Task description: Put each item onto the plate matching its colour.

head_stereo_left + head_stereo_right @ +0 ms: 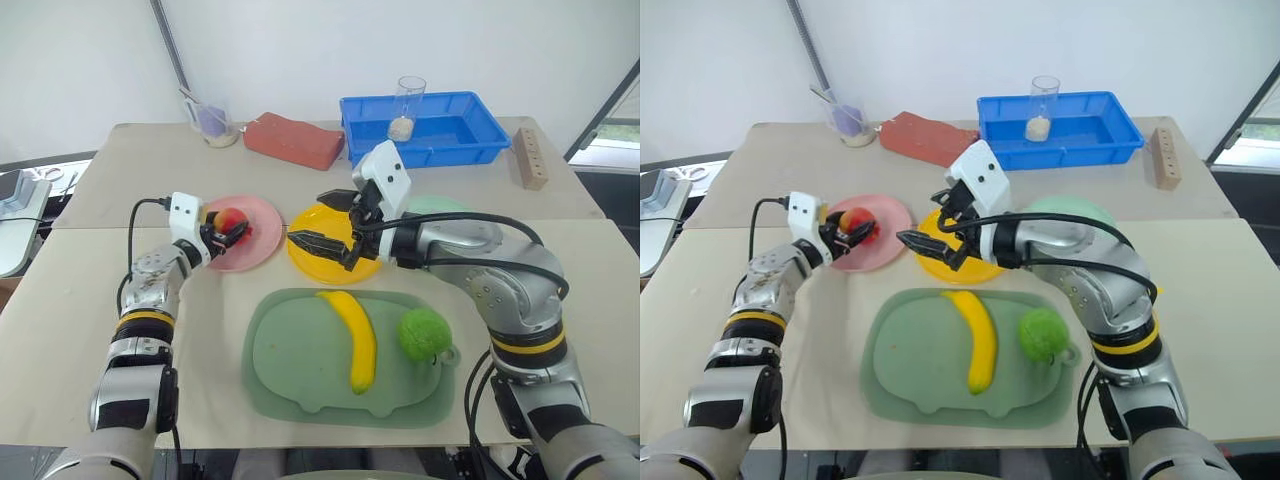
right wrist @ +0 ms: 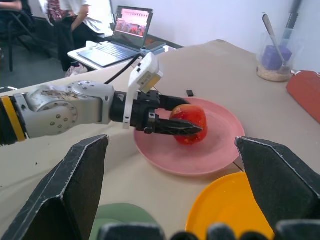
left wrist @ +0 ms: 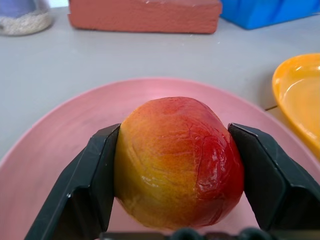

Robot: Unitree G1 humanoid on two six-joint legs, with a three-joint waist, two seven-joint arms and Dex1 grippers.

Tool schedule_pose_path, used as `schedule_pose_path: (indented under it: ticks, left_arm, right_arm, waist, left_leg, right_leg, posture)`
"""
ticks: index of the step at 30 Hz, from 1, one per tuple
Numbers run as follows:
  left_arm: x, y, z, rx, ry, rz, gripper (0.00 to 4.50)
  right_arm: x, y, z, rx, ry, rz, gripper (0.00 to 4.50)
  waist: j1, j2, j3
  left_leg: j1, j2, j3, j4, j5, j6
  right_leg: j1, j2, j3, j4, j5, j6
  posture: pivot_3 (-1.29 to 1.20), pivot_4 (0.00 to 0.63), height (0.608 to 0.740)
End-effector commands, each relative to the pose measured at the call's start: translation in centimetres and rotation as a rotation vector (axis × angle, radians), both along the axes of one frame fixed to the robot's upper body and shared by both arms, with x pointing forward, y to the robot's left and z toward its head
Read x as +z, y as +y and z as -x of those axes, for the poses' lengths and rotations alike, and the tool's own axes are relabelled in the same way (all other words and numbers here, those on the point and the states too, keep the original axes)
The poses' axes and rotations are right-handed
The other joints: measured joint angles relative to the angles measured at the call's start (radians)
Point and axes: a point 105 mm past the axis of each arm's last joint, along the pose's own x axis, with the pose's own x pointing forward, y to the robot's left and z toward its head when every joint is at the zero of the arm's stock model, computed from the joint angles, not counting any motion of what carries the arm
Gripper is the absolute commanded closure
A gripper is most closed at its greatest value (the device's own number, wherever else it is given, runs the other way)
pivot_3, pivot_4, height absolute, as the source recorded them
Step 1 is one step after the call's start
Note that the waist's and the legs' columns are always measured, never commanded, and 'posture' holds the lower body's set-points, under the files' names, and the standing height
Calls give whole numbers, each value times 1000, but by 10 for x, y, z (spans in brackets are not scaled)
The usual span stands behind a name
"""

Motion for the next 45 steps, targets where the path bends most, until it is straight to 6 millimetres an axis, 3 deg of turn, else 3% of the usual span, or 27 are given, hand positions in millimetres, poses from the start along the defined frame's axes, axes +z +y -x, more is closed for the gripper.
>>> schedule_pose_path:
  ticks: [1,5,8,11,14,17,21,29,34,40,45]
  left_arm:
    - [20,7,-2,-10,-69,-11,44]
    - [36,11,2,-49,-111,-33,44]
    - [63,6,11,-139,-189,-90,44]
    - [94,-10,27,-278,-262,-164,44]
    - [105,-39,50,-483,-271,-240,44]
    - [98,-68,77,-689,-228,-278,44]
    - [83,-93,101,-861,-167,-276,44]
    - [62,-115,130,-1059,-124,-292,44]
    - [61,-116,133,-1103,-127,-303,44]
    - [50,-138,139,-1277,-181,-393,44]
    - [29,-159,116,-1361,-195,-466,44]
  right_arm:
    - [9,-6,1,-19,-47,-16,0]
    - [3,-13,2,-40,-34,4,0]
    - [-5,-23,2,-64,-13,39,0]
    - [-19,-39,5,-87,22,98,0]
    - [-27,-53,11,-76,56,121,0]
    - [-22,-65,23,-20,71,103,0]
    - [-21,-84,36,-4,92,141,0]
    - [-37,-96,46,-57,135,216,0]
    - [-41,-95,51,-48,153,205,0]
    - [-35,-101,59,10,179,203,0]
    - [-22,-119,63,0,166,220,0]
  waist:
    - [-1,0,0]
    - [-5,0,0]
    - [-5,0,0]
    - [-2,0,0]
    - [-1,0,0]
    - [-3,1,0]
    - [-9,-1,1]
    - [-21,-4,3]
    - [-25,-4,4]
    - [-16,-3,4]
    - [0,-3,4]
  left_leg:
    - [0,0,0,0,0,-1]
    - [0,0,0,0,-1,-1]
    - [0,0,0,0,0,-1]
    - [0,0,0,0,-1,-1]
    - [0,0,0,0,-1,-1]
    - [0,0,1,1,-1,-1]
    - [1,0,1,1,-1,-1]
    - [1,0,0,4,1,1]
    - [0,0,0,5,1,1]
    - [-1,0,0,11,-1,0]
    - [-3,0,0,13,-1,0]
  right_leg:
    - [0,0,0,0,0,0]
    - [0,0,0,1,1,0]
    - [0,0,0,2,1,0]
    - [0,0,0,1,1,0]
    - [1,-1,0,-1,-1,-3]
    - [2,-1,0,-1,-3,-7]
    - [1,-1,0,0,-3,-7]
    - [2,-1,1,-1,-3,-7]
    - [1,-1,1,-1,-3,-7]
    - [3,-2,1,-2,-3,-7]
    - [3,-2,1,-3,-3,-7]
  posture:
    - [0,150,740]
    - [0,150,740]
    - [0,150,740]
    - [0,150,740]
    - [0,150,740]
    - [0,150,740]
    - [0,150,740]
    - [0,150,740]
    - [0,150,740]
    - [0,150,740]
    - [0,150,740]
